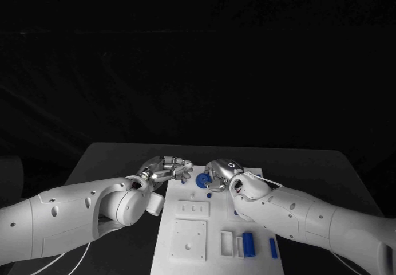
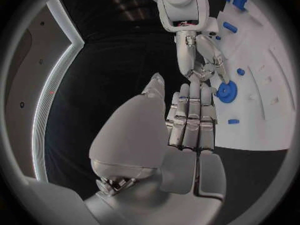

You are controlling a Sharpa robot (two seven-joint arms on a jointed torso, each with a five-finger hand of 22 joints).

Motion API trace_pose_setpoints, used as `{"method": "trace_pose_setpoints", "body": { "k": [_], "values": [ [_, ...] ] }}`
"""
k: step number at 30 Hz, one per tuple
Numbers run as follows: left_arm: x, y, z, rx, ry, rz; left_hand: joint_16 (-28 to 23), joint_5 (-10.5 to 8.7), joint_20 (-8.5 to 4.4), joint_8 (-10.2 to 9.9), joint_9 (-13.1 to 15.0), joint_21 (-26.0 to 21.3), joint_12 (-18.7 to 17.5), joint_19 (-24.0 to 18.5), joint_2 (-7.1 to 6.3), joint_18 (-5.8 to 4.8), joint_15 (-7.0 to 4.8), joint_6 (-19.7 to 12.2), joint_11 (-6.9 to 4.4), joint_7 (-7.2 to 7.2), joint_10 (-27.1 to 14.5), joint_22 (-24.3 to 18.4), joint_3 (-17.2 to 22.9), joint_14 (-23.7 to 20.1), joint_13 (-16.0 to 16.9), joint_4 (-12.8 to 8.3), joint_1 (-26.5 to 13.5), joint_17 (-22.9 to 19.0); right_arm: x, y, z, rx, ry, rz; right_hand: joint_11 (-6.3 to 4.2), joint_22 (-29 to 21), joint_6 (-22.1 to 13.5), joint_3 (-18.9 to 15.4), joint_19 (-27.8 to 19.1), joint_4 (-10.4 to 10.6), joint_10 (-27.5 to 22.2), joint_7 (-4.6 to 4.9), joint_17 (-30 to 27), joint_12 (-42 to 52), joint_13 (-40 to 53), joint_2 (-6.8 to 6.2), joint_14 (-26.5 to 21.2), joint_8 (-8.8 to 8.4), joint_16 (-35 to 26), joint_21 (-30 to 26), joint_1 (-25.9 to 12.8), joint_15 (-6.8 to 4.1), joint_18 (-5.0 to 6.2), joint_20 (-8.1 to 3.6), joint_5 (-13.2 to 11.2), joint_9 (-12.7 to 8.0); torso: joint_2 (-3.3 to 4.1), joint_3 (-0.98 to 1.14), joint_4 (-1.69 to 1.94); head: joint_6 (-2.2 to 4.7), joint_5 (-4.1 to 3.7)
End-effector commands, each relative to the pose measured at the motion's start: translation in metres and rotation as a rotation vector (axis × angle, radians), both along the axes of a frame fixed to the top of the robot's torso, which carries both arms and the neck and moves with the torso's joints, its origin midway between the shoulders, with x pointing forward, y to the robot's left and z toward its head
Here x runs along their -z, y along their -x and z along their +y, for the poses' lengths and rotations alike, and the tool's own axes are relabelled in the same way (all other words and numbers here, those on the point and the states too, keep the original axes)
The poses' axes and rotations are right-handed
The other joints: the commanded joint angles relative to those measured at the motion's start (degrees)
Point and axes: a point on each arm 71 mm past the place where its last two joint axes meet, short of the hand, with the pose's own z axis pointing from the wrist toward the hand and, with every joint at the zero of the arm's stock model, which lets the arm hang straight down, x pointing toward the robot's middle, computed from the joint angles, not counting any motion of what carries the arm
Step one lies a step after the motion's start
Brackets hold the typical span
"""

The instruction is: Assemble the parts on the task board

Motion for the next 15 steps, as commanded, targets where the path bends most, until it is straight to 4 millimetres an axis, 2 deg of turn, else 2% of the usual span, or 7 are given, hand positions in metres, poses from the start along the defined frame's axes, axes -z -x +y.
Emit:
{"method": "trace_pose_setpoints", "body": {
  "k": [1,2,4,8,15],
  "values": [
    [-0.0013,0.0004,-0.003,0.021,0.008,-0.006,-0.36,0.18,-0.05,-0.29,0.08,-0.15,-0.32,-0.35,0.19,0.98,0.16,-0.02,0.09,0.17,-0.32,-0.08,-0.42,0.28,0.08,-0.01,-0.04,0.07,0.0043,0.0006,0.003,-0.02,0.012,0.056,0.1,0.71,-0.76,-0.53,-0.05,0.08,-0.14,-0.15,0.1,0.07,-0.09,-0.28,-0.06,-0.38,-0.3,-0.01,-0.46,-0.12,3.97,-0.37,0.36,-0.09,0.03,0.02,-0.02,-0.04,0.07],
    [-0.0013,0.0004,-0.0034,0.022,0.008,-0.006,-0.37,0.18,-0.05,-0.29,0.09,-0.15,-0.33,-0.35,0.2,0.98,0.16,-0.02,0.09,0.17,-0.32,-0.08,-0.42,0.28,0.08,-0.01,-0.05,0.07,0.0048,0.0005,0.0037,-0.022,0.014,0.063,-0.08,0.73,-1.81,-0.83,-0.16,0.11,-0.27,-0.36,0.18,0.1,-0.17,0.1,-0.09,-0.79,-0.4,-0.04,-0.67,-0.36,3.97,-0.4,3.57,-0.23,0.01,0.01,-0.01,-0.09,0.08],
    [-0.0013,0.0004,-0.0036,0.022,0.008,-0.006,-0.37,0.18,-0.05,-0.29,0.09,-0.15,-0.33,-0.35,0.2,0.98,0.16,-0.02,0.09,0.17,-0.32,-0.08,-0.42,0.28,0.08,-0.01,-0.05,0.08,0.0054,0.0004,0.0043,-0.021,0.015,0.072,-0.24,0.77,-2.34,-1.12,-0.22,0.08,-0.32,-0.48,0.26,0.14,-0.23,0.52,-0.1,-0.92,-0.47,-0.02,-0.99,-0.45,3.97,-0.41,6.65,-0.24,-0.01,-0.01,-0.01,-0.16,0.07],
    [-0.0013,0.0005,-0.0037,0.023,0.008,-0.005,-0.37,0.19,-0.06,-0.29,0.1,-0.15,-0.34,-0.35,0.21,0.99,0.16,-0.02,0.09,0.16,-0.32,-0.09,-0.41,0.28,0.09,-0.01,-0.04,0.08,0.0071,-0.0006,0.0029,-0.016,0.027,0.091,-0.38,0.81,-3.48,-1.65,-0.28,-0.4,-0.39,-0.62,0.37,0.2,-0.31,0.95,-0.08,-1.29,-0.56,0.01,-1.15,-0.6,3.97,-0.44,7.73,-0.34,0.02,-0.03,0.06,-0.21,-0.1],
    [-0.0013,0.0007,-0.0025,0.021,0.008,-0.005,-0.39,0.18,-0.06,-0.31,0.11,-0.15,-0.35,-0.36,0.23,0.99,0.16,-0.02,0.09,0.16,-0.31,-0.09,-0.39,0.28,0.09,-0.02,-0.03,0.09,0.009,-0.001,-0.0012,-0.012,0.04,0.109,-0.33,0.82,-4.04,-1.99,-0.31,-0.62,-0.43,-0.56,0.43,0.22,-0.36,1.0,-0.07,-1.45,-0.6,0.02,-1.32,-0.57,3.97,-0.46,7.96,-0.37,-0.03,-0.03,-0.04,-0.27,-0.04]
  ]
}}
